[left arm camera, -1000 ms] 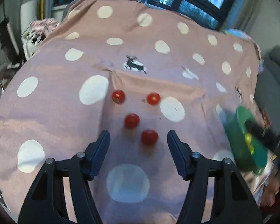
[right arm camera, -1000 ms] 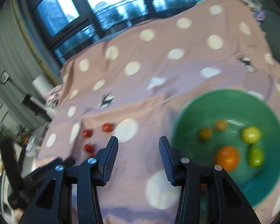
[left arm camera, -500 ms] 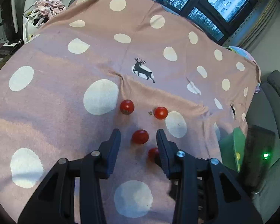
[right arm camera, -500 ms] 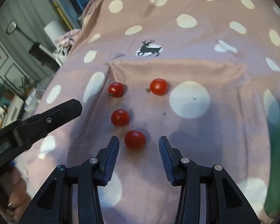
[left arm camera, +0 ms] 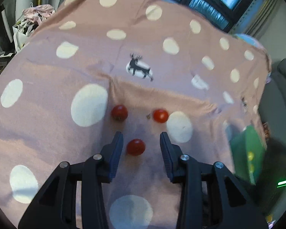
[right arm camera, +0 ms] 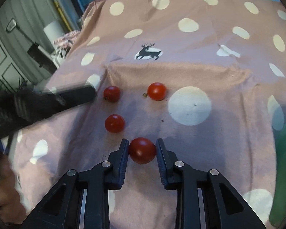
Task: Organize fruits
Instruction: 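Move the right tool to a cherry tomato and grasp it, then lift the cherry tomato with the right tool over the bowl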
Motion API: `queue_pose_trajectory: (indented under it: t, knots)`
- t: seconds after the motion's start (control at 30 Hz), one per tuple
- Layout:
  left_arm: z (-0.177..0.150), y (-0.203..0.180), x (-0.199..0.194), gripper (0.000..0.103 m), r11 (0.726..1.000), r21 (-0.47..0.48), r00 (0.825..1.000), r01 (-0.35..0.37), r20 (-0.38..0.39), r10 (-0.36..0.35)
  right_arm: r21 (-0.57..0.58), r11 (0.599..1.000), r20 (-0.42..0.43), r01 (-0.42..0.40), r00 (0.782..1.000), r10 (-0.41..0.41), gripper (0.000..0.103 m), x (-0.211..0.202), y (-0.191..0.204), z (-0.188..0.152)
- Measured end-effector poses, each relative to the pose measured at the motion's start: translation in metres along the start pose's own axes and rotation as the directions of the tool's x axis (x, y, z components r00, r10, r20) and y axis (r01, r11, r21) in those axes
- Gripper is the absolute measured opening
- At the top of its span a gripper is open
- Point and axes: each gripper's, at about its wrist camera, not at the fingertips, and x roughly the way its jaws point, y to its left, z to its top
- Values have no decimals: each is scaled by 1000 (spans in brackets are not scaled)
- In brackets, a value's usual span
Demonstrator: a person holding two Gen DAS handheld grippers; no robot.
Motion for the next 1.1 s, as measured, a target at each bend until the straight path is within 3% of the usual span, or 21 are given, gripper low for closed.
queue_pose_trajectory:
  t: [0.07, 0.17, 0.53, 0.7, 0.83, 1.0, 1.1]
  knots:
    - [-2, -2, 9, 39, 999, 20, 999, -29, -16, 29, 29, 999, 8, 19, 1000, -20, 30, -7, -9, -1]
    - [-4, -6, 17, 39, 1000, 25, 999, -16, -29, 17, 70, 996, 8, 51, 999, -52, 30, -15, -20, -2]
    - [-16, -10, 46, 39, 994, 67, 992, -81, -92, 87, 124, 990, -18, 62, 998, -61, 30, -18, -36, -3]
    - [-20, -11, 48, 37, 988, 96, 990, -119, -66, 126, 119, 991, -11, 60, 998, -59, 30, -20, -35, -3]
    - [-22, -10, 49, 27, 980, 118, 986, -157, -43, 163, 124, 990, -14, 65, 998, -64, 30, -20, -36, -3]
    - [-23, -11, 48, 27, 979, 121, 985, -162, -39, 168, 126, 990, -16, 64, 998, -63, 30, -19, -36, -3]
    - [-23, -13, 42, 26, 986, 110, 990, -127, -42, 132, 121, 991, -11, 64, 998, -63, 30, -21, -36, -3]
